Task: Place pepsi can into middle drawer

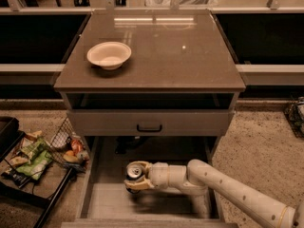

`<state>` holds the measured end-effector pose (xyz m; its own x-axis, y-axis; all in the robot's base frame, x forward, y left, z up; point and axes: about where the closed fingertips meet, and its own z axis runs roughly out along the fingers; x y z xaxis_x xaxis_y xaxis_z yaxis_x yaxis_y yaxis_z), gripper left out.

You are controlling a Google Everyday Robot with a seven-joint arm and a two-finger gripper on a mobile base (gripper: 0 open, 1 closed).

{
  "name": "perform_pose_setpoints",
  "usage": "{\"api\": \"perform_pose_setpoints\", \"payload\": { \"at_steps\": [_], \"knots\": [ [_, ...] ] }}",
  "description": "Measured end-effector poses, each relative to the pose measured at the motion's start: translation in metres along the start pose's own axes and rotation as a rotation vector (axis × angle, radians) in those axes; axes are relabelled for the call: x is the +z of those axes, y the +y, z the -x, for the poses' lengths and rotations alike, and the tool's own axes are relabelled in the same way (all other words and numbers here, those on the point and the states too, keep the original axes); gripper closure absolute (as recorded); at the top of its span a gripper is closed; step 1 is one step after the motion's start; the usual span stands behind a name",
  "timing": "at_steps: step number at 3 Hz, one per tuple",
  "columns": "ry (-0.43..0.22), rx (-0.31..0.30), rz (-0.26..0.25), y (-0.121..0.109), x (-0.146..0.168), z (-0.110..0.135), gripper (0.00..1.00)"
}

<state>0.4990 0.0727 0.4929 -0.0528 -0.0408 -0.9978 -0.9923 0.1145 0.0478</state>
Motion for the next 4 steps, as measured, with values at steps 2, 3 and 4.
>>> {"api": "perform_pose_setpoints", "payload": {
  "at_steps": [2,3,4],
  "knots": [
    [0.022,-0.14,0.002,0.009,0.035,-0.036,1.0],
    [0.021,-0.141,0.004,0.01,0.036,-0.035,0.82],
    [0.019,-0.141,0.007,0.011,0.038,-0.035,0.59]
  ]
}}
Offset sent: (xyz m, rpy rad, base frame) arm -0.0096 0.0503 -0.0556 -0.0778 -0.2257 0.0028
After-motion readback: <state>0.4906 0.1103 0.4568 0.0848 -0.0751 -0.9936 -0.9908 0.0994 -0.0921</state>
